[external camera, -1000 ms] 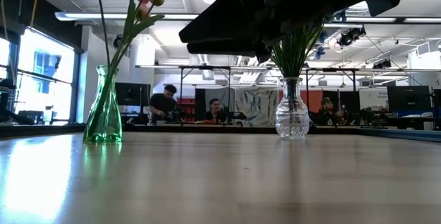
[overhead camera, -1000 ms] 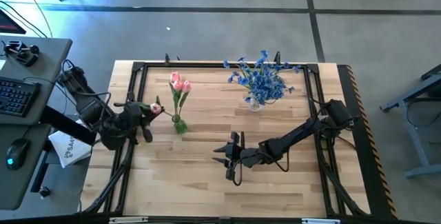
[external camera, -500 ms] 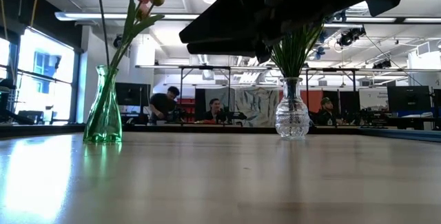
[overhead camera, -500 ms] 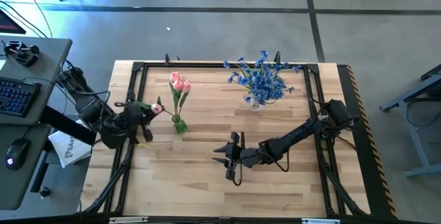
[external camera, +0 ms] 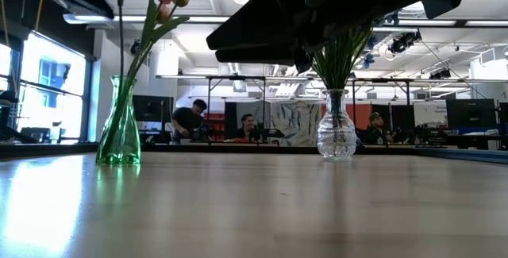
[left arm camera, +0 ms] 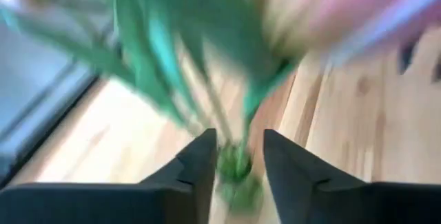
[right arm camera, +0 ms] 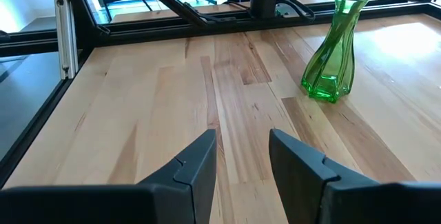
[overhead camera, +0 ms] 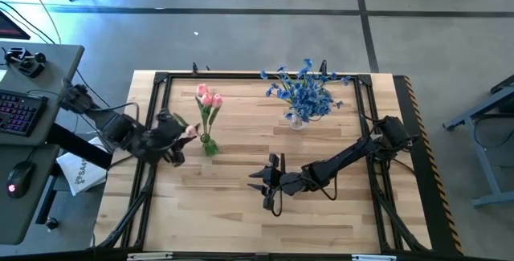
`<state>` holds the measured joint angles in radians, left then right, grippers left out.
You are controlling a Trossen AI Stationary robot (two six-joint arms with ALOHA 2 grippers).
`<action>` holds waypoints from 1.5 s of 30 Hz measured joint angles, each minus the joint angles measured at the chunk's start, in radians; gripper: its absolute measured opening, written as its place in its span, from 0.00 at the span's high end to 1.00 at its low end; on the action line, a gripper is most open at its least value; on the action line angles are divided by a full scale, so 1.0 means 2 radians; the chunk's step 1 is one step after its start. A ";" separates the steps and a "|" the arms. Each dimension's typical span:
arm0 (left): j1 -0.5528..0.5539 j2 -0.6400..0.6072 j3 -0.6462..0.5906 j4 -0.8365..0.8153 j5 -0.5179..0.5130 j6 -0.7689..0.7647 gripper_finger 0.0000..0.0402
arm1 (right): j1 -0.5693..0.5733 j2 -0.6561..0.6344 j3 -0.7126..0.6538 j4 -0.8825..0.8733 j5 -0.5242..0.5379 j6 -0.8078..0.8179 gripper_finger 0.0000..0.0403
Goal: Sort flowers into vase by color
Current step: Put the pink flower into the green vase, then move the green vase to the top left of the table
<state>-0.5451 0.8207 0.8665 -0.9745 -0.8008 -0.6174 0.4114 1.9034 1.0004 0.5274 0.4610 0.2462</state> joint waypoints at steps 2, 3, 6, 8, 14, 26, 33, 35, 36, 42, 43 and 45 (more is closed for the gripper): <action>0.029 0.000 0.000 -0.031 0.045 -0.009 0.68 | 0.000 0.000 0.000 0.000 0.000 0.000 0.68; 0.041 0.000 0.000 -0.045 0.066 -0.014 0.66 | 0.000 0.000 0.000 0.000 0.000 0.000 0.68; 0.068 0.000 0.000 -0.093 0.117 -0.030 0.60 | 0.000 0.000 0.000 0.000 0.000 0.000 0.68; 0.076 0.000 -0.002 -0.114 0.127 -0.045 0.58 | 0.000 0.000 0.000 0.000 0.000 0.000 0.68; 0.079 0.000 -0.043 -0.109 0.130 -0.090 0.57 | 0.000 0.000 0.000 -0.001 0.000 0.000 0.68; 0.021 0.000 -0.241 0.164 0.079 -0.134 0.57 | 0.000 0.000 0.000 -0.011 0.000 0.008 0.68; -0.005 0.000 -0.336 0.377 -0.031 -0.055 0.57 | 0.000 0.000 0.000 -0.011 0.000 0.009 0.68; -0.007 0.000 -0.353 0.434 -0.059 -0.026 0.57 | 0.000 0.000 0.000 -0.011 0.000 0.010 0.68; -0.007 0.000 -0.359 0.454 -0.070 -0.014 0.57 | 0.000 0.000 0.000 -0.011 0.000 0.010 0.68; -0.007 0.000 -0.377 0.530 -0.116 0.027 0.57 | 0.000 0.000 0.000 -0.011 0.000 0.010 0.68; -0.006 0.000 -0.378 0.535 -0.116 0.034 0.57 | 0.000 0.000 0.000 -0.011 0.000 0.010 0.68; -0.004 0.000 -0.379 0.540 -0.115 0.039 0.57 | 0.000 0.000 0.000 -0.011 0.000 0.010 0.68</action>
<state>-0.5533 0.8207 0.1093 0.1049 -1.0302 -0.5396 0.4110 1.9038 1.0000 0.5053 0.4614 0.2653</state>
